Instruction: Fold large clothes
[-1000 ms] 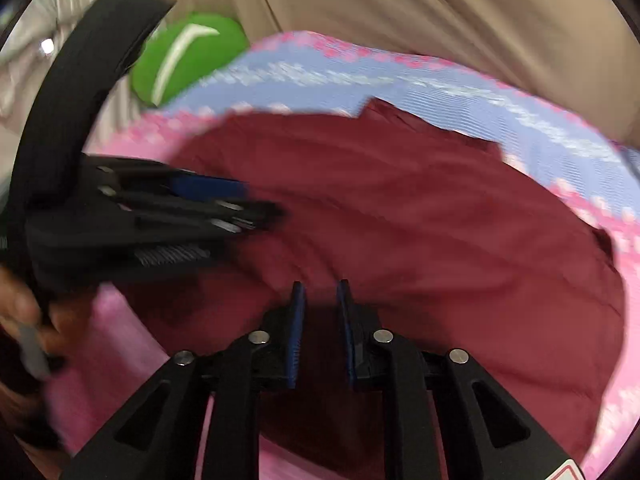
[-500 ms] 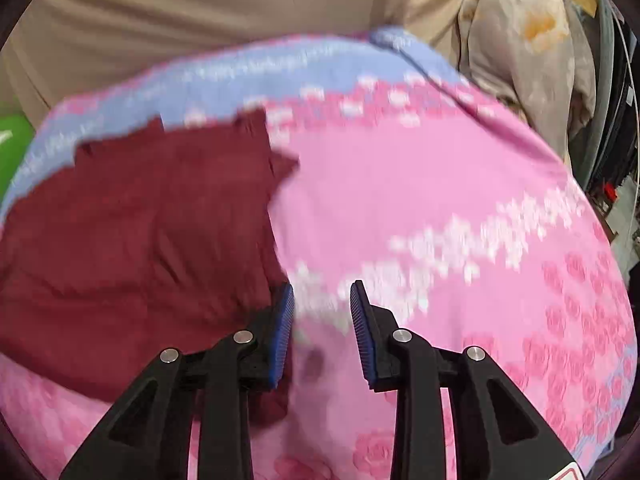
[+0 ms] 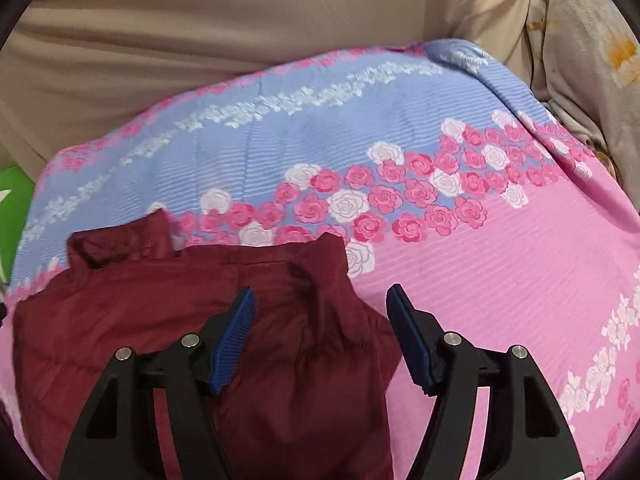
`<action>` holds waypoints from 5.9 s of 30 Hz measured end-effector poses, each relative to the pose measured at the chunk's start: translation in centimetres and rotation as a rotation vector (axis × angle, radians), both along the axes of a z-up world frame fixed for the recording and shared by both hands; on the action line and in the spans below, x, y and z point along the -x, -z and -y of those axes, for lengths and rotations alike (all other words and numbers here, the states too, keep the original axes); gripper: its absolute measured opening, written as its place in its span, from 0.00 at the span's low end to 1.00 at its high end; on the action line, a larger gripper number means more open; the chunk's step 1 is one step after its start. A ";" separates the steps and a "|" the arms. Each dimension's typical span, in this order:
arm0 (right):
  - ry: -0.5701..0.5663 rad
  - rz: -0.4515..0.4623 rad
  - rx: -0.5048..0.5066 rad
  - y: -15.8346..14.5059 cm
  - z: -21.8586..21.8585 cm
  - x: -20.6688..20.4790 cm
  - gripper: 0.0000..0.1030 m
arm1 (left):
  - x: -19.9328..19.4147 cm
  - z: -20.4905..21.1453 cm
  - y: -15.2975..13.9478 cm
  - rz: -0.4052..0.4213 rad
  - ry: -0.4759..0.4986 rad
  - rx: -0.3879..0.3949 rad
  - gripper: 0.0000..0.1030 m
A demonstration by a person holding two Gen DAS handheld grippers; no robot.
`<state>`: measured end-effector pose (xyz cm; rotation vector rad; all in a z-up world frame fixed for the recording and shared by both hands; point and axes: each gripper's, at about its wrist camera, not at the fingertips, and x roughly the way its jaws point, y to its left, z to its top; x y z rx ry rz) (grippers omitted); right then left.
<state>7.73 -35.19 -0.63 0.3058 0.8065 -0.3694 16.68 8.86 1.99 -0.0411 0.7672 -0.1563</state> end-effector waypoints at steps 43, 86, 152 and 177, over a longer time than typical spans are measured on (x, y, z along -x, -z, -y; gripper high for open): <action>-0.308 -0.123 0.031 2.2 -9.0 -15.0 0.02 | -13.6 11.3 5.3 -0.178 0.143 -0.011 0.64; -0.524 0.041 0.069 0.4 -21.0 8.2 0.18 | 12.5 6.9 2.5 -0.026 0.394 -0.095 0.53; -0.496 0.036 0.043 -1.3 -23.0 5.1 0.36 | 11.9 -11.8 2.0 -0.075 -0.087 0.102 0.89; -0.522 -0.058 0.062 4.7 -24.9 0.4 0.39 | 7.9 -4.0 3.9 -0.166 0.121 0.106 0.16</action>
